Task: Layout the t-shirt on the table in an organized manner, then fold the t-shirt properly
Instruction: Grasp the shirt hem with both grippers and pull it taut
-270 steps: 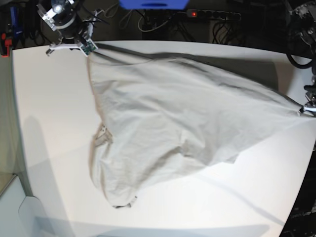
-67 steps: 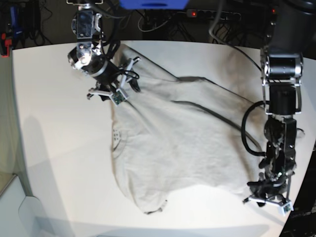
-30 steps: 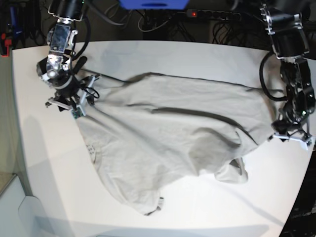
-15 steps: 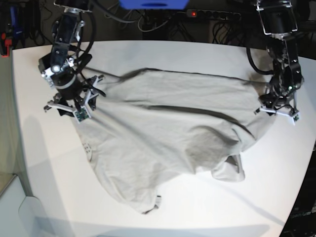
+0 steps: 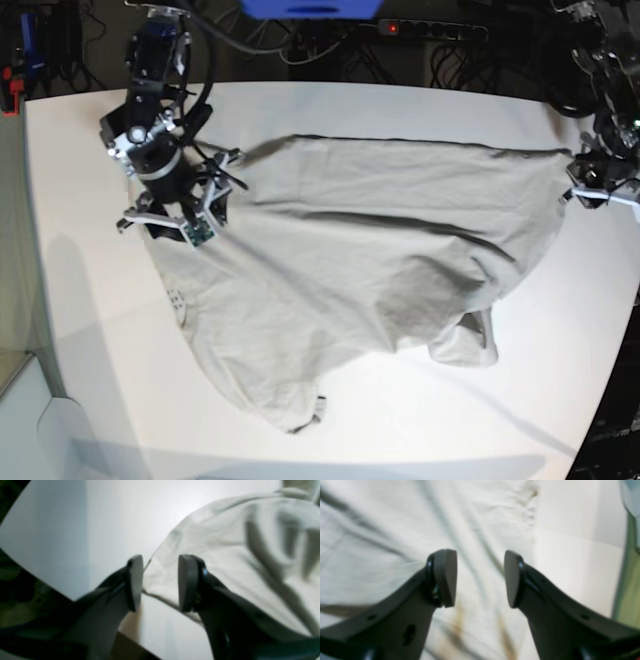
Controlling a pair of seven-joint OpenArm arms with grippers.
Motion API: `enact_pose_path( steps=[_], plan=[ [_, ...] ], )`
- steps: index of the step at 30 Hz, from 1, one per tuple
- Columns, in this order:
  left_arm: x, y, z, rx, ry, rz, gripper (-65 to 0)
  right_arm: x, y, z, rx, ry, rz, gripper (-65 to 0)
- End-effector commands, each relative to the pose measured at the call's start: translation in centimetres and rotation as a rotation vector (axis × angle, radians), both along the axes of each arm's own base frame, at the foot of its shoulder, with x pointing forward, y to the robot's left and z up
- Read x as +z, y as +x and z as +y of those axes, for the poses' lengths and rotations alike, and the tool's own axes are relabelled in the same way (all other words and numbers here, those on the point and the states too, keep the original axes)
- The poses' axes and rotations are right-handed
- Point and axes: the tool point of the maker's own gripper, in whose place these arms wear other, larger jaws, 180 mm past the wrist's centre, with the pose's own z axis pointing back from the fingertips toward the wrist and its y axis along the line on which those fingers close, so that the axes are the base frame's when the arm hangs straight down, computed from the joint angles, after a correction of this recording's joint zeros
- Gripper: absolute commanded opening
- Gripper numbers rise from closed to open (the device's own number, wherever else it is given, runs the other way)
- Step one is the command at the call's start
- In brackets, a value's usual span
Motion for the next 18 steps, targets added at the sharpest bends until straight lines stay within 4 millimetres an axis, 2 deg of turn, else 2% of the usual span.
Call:
enact_pose_path(
  steps=[1,3,5,8,10,14,16,18],
  plan=[
    [1.4,1.1,0.3,0.003,0.018,-0.047,-42.1,1.3,0.8,0.6,0.005,0.024,-0.053,-37.6],
    [2.2,3.0,-0.4,0.012,-0.012,-0.105,-42.1,1.0,0.8,2.0,0.037,0.037,-0.044,-37.6],
    [1.8,4.8,-1.0,0.034,-0.069,-0.134,-42.1,0.8,0.8,3.2,0.064,0.051,-0.038,-37.6],
    [-0.3,7.1,-2.3,0.07,-0.181,-0.131,-42.1,0.5,0.8,4.4,0.088,0.065,-0.028,-37.6],
    [-2.5,8.2,-3.2,0.09,-0.257,-0.097,-42.1,0.6,1.5,4.6,0.091,0.066,-0.035,-37.7],
    [-6.5,8.4,-4.0,0.121,-0.346,-0.002,-43.1,-0.5,1.7,4.2,0.076,0.044,0.02,-37.7],
    [-8.2,7.6,-4.0,0.134,-0.367,0.048,-49.0,-0.9,1.4,3.8,0.065,0.026,0.05,-38.1],
    [-8.9,7.1,-3.7,0.142,-0.368,0.072,-56.8,-1.1,1.3,3.7,0.061,0.02,0.061,-41.2]
  ],
)
